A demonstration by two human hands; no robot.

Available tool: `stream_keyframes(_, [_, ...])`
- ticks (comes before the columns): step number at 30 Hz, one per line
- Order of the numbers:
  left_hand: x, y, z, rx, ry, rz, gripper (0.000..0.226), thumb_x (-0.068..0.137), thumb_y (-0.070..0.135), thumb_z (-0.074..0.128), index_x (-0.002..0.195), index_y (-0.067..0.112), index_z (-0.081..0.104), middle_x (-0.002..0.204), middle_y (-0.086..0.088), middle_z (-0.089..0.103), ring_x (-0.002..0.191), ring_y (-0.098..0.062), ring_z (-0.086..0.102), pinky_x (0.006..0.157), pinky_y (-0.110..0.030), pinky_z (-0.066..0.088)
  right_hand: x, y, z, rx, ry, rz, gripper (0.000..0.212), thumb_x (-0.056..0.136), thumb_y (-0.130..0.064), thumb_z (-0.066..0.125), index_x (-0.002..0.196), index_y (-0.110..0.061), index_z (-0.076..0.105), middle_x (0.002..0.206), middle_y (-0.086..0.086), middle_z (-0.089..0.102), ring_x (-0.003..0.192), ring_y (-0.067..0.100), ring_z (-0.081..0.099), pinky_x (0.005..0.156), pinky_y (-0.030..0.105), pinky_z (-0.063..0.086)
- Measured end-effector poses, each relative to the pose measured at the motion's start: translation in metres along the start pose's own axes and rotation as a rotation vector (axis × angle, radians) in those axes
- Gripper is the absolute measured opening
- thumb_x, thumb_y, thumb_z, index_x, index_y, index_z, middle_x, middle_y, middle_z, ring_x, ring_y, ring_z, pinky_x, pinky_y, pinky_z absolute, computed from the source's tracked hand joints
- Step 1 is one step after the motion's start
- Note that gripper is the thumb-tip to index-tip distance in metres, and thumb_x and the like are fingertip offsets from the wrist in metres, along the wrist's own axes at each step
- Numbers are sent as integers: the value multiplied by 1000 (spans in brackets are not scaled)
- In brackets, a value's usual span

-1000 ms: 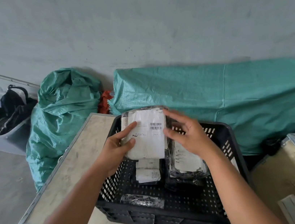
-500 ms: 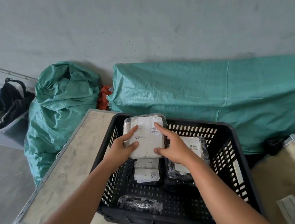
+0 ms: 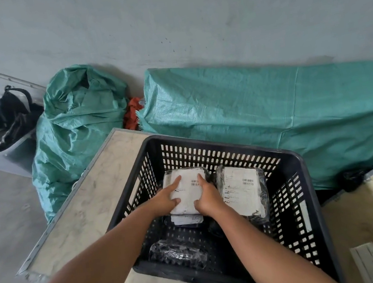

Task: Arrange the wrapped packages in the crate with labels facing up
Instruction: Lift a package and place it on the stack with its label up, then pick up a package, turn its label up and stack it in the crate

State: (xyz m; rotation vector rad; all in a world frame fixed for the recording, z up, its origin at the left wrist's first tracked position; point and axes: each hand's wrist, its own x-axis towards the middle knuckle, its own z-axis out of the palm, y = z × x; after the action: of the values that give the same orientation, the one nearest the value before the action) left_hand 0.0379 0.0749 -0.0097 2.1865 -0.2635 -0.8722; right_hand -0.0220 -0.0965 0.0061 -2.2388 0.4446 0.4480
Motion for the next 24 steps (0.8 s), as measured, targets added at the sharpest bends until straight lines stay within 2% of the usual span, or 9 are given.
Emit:
stream_keyframes(2, [5, -2, -2, 44, -5, -8, 85, 99, 15, 59, 154, 59, 11, 151, -16, 38, 116, -35, 62, 95, -46, 57, 4, -3, 2, -24, -10, 31, 104, 90, -1, 69, 165, -30, 3, 150, 14, 43, 120, 29, 61, 93, 36, 57])
stream_keyframes(3, [8, -3, -3, 92, -9, -9, 89, 98, 16, 61, 154, 59, 8, 157, -18, 31, 130, -39, 52, 105, -49, 49, 5, -4, 3, -45, -24, 41, 104, 91, -1, 68, 165, -31, 0, 150, 16, 43, 119, 29, 62, 90, 33, 57])
stream_keyframes(5, [11, -9, 0, 195, -34, -12, 99, 92, 17, 69, 155, 57, 3, 168, -21, 2, 153, -41, 16, 120, -50, 29, 7, -5, 7, -75, -59, 79, 105, 93, 2, 64, 164, -31, -5, 164, 21, 26, 127, 30, 58, 87, 29, 55])
stream_keyframes(6, [11, -12, 3, 220, -39, -17, 103, 89, 17, 73, 156, 54, 4, 168, -18, -13, 154, -41, 6, 120, -48, 27, 8, -6, 10, -89, -77, 105, 104, 93, 4, 62, 164, -30, -7, 170, 20, 8, 135, 31, 53, 90, 28, 54])
stream_keyframes(8, [12, -18, 9, 252, -21, -8, 101, 87, 17, 76, 158, 48, 11, 166, -13, -25, 154, -39, 6, 120, -44, 30, 8, -6, 14, -115, -103, 149, 104, 93, 6, 59, 164, -26, -10, 168, 13, -24, 148, 32, 37, 105, 32, 49])
stream_keyframes(10, [14, -22, 12, 276, -1, 5, 98, 87, 17, 76, 159, 44, 14, 166, -9, -25, 155, -36, 9, 121, -42, 30, 10, -4, 17, -105, -117, 162, 105, 92, 8, 58, 164, -25, -11, 165, 9, -33, 151, 32, 30, 108, 33, 48])
stream_keyframes(15, [14, -25, 10, 347, -18, 34, 93, 92, 25, 71, 159, 43, 10, 165, -6, -28, 153, -33, 19, 118, -39, 31, 10, 2, 20, -118, -104, 130, 105, 93, 8, 57, 163, -25, -15, 163, 10, -37, 148, 32, 36, 93, 24, 49])
stream_keyframes(21, [12, -23, 8, 338, -11, 36, 91, 92, 23, 71, 159, 42, 13, 166, -5, -28, 152, -32, 24, 115, -36, 34, 14, -3, 16, -147, -139, 154, 104, 94, 5, 57, 162, -22, -18, 162, 13, -39, 148, 33, 37, 108, 34, 48])
stream_keyframes(24, [9, -17, 7, 374, -24, 26, 91, 92, 26, 70, 159, 43, 12, 166, -5, -28, 151, -32, 27, 113, -33, 37, 12, -3, 16, -82, -92, 145, 96, 96, 2, 57, 165, -21, -5, 168, 12, -26, 149, 32, 34, 109, 30, 45])
